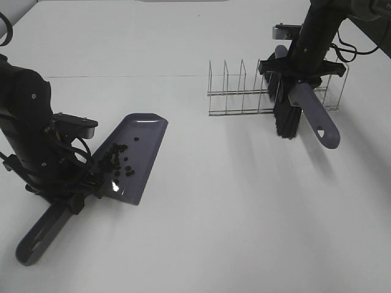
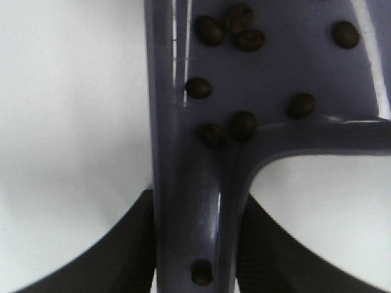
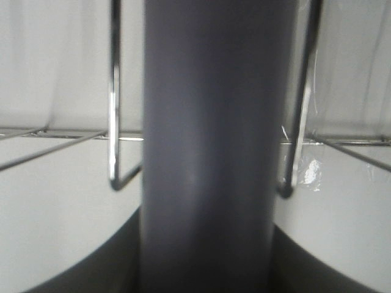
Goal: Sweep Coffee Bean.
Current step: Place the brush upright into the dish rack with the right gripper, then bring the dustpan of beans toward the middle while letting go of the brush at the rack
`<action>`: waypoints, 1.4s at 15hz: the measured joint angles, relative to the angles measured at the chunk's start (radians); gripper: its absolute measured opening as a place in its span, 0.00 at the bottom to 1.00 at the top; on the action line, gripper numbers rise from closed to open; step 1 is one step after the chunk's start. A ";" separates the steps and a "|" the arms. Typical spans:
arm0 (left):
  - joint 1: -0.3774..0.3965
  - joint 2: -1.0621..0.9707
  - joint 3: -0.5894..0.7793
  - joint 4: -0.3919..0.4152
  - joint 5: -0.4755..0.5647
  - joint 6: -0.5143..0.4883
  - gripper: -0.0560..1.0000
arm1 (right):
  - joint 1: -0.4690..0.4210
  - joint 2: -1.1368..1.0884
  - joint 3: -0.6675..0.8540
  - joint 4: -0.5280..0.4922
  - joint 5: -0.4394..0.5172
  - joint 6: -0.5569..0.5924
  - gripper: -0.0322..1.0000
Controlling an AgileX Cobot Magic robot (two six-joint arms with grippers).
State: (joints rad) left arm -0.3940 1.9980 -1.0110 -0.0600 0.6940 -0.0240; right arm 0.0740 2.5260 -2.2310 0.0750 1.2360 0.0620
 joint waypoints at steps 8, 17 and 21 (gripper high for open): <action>0.000 0.000 0.000 0.000 0.002 -0.001 0.35 | 0.000 -0.001 0.000 0.016 -0.005 0.001 0.50; 0.000 0.000 0.000 0.000 0.018 -0.082 0.35 | 0.000 -0.169 0.005 0.042 -0.012 0.001 0.56; 0.000 0.000 0.000 -0.001 0.016 -0.140 0.35 | 0.000 -0.340 0.166 0.129 -0.016 -0.003 0.56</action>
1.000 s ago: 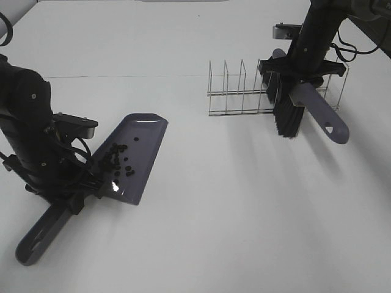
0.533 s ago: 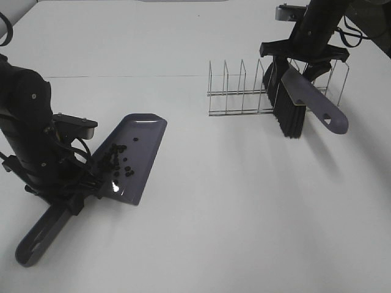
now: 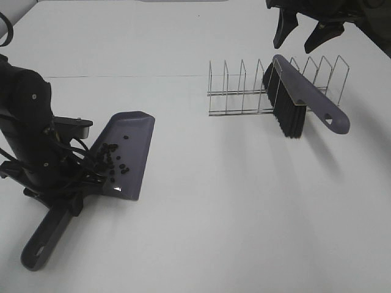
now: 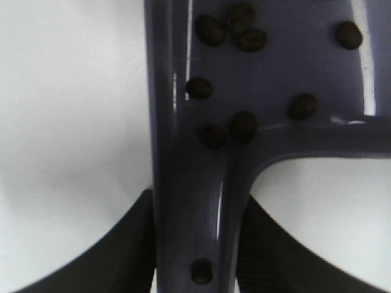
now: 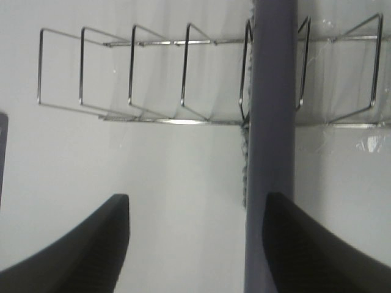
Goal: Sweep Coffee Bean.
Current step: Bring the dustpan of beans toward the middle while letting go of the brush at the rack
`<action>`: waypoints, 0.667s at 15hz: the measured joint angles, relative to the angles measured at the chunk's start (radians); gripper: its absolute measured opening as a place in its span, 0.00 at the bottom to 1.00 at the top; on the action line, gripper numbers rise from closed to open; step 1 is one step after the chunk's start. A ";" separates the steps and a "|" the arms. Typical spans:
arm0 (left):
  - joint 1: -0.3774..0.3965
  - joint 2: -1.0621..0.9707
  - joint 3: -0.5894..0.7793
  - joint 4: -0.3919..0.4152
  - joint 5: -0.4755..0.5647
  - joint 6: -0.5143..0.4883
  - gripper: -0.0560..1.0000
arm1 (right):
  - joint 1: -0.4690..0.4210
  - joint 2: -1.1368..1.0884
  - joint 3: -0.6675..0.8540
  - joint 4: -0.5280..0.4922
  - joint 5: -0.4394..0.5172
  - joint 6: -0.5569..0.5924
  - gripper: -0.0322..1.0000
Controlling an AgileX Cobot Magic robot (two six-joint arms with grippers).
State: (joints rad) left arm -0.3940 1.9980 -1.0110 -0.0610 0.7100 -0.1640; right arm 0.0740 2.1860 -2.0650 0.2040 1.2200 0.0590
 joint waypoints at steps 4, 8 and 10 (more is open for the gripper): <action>0.000 0.007 -0.017 0.000 -0.001 -0.009 0.35 | 0.000 -0.257 0.353 0.000 -0.002 -0.035 0.56; 0.000 0.008 -0.019 0.000 -0.005 -0.011 0.35 | 0.000 -0.461 0.662 -0.047 0.002 -0.047 0.56; 0.000 0.008 -0.021 0.001 -0.011 -0.014 0.35 | 0.000 -0.545 0.755 -0.054 0.002 -0.047 0.56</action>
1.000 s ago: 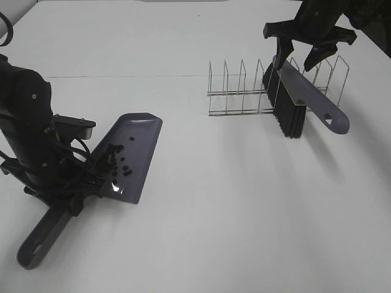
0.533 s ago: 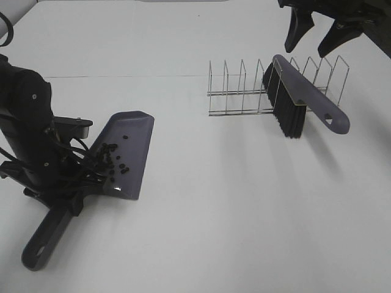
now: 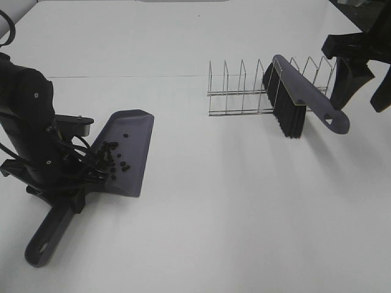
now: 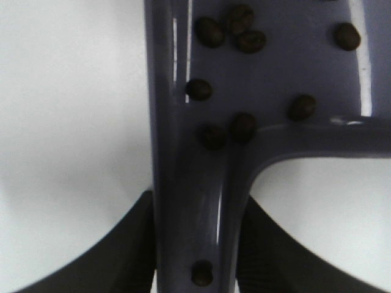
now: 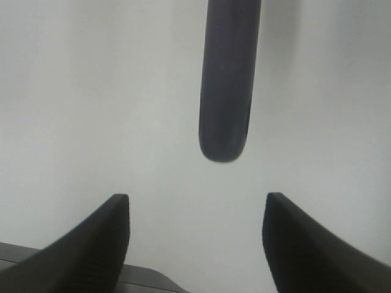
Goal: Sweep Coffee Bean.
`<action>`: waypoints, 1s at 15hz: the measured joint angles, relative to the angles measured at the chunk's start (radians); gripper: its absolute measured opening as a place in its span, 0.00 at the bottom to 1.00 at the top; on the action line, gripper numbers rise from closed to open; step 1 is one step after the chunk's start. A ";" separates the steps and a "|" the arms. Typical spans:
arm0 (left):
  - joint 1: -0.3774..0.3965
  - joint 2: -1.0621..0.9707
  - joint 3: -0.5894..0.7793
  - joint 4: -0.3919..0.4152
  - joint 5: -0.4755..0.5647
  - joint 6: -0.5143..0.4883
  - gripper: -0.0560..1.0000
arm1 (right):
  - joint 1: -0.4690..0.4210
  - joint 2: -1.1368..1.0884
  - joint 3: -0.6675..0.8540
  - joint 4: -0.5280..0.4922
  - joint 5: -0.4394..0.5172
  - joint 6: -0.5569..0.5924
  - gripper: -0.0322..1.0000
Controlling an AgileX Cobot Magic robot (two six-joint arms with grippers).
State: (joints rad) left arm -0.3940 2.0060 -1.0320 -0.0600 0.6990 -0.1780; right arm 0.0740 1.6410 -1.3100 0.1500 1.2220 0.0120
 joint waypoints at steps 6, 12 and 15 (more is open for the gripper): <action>0.000 0.028 -0.089 0.007 0.065 0.003 0.64 | 0.000 -0.216 0.107 0.000 0.000 0.002 0.56; 0.007 -0.142 -0.127 0.073 0.205 0.048 0.65 | 0.000 -0.416 0.251 0.000 -0.002 0.010 0.56; 0.110 -0.245 -0.127 0.044 0.230 0.095 0.65 | 0.000 -0.517 0.321 0.000 -0.001 0.011 0.56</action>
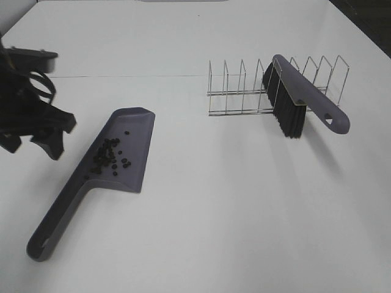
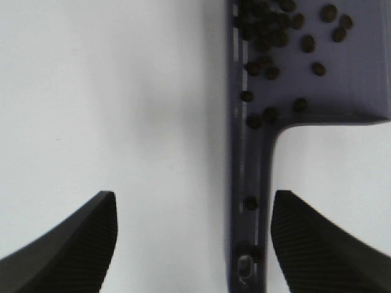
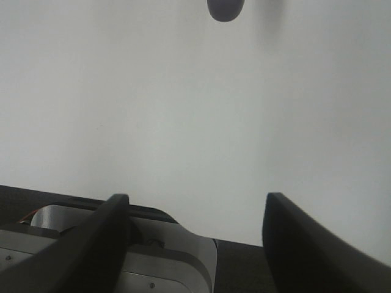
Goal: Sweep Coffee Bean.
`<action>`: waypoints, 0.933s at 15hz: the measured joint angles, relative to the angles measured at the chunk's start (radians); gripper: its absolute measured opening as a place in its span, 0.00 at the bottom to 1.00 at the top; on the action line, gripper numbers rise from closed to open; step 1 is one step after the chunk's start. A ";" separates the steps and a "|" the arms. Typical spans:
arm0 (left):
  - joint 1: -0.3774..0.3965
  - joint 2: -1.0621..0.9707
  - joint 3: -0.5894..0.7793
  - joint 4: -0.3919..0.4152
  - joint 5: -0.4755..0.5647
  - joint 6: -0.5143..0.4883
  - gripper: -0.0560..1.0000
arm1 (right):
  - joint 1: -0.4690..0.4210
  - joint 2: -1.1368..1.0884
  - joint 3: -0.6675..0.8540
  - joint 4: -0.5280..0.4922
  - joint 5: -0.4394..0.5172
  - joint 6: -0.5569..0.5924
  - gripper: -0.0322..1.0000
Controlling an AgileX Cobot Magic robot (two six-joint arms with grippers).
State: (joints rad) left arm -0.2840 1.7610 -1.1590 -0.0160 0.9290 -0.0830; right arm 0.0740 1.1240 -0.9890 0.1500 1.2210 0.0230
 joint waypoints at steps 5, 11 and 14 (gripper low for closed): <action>0.264 -0.254 0.041 -0.003 0.056 0.100 0.65 | 0.000 -0.232 0.086 -0.015 0.001 0.001 0.56; 0.321 -0.845 0.341 0.006 0.154 0.108 0.65 | 0.000 -0.667 0.210 -0.077 0.004 0.007 0.56; 0.321 -1.051 0.418 0.016 0.194 0.108 0.65 | 0.000 -0.819 0.285 -0.142 0.005 0.007 0.56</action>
State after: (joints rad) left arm 0.0370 0.7100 -0.7410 0.0000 1.1230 0.0250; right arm 0.0740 0.3050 -0.7040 0.0080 1.2260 0.0300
